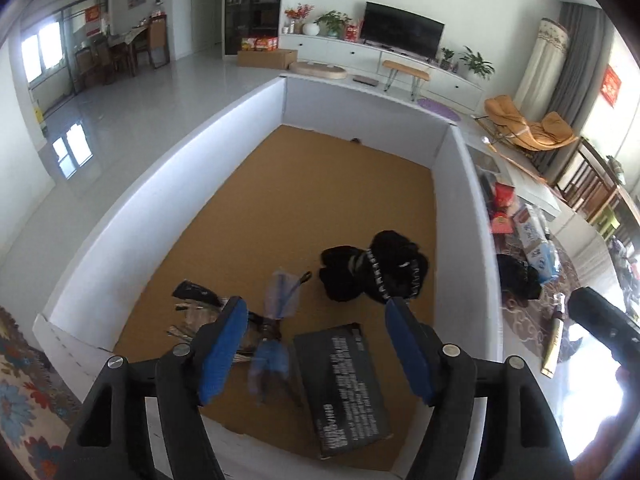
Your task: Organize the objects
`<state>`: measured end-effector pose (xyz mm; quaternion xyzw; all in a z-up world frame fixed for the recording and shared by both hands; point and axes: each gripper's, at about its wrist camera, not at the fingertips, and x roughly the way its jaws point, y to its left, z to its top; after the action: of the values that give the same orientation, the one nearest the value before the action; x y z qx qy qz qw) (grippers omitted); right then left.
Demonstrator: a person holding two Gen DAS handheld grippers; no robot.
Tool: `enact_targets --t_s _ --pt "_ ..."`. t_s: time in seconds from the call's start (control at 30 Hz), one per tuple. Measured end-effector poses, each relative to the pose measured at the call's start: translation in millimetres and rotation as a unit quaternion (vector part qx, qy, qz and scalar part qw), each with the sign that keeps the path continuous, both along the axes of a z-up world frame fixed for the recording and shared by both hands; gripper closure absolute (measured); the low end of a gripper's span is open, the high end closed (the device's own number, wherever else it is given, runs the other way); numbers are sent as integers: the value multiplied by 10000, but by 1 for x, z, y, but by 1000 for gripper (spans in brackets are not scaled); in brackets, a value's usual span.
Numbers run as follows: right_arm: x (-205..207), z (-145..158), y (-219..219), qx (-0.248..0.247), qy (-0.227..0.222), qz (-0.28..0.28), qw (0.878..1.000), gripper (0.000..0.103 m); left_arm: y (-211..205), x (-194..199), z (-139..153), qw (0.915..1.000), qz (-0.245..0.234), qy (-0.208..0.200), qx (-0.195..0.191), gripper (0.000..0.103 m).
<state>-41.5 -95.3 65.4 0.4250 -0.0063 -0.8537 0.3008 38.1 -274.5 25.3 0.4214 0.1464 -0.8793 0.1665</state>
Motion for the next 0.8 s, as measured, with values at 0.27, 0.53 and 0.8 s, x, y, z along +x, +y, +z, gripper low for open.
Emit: enact_targets --t_s 0.27,0.53,0.8 --pt "2 -65 164 852 370 -2348 9676 2 161 -20 24 9736 -2237 450 110 12" --pt "-4 -108 243 1750 185 -3210 9306 2 227 -59 -78 9668 -2521 -389 122 11" --pt "-7 -118 252 1539 -85 -3330 9302 2 227 -84 -102 9702 -2386 -384 -178 11"
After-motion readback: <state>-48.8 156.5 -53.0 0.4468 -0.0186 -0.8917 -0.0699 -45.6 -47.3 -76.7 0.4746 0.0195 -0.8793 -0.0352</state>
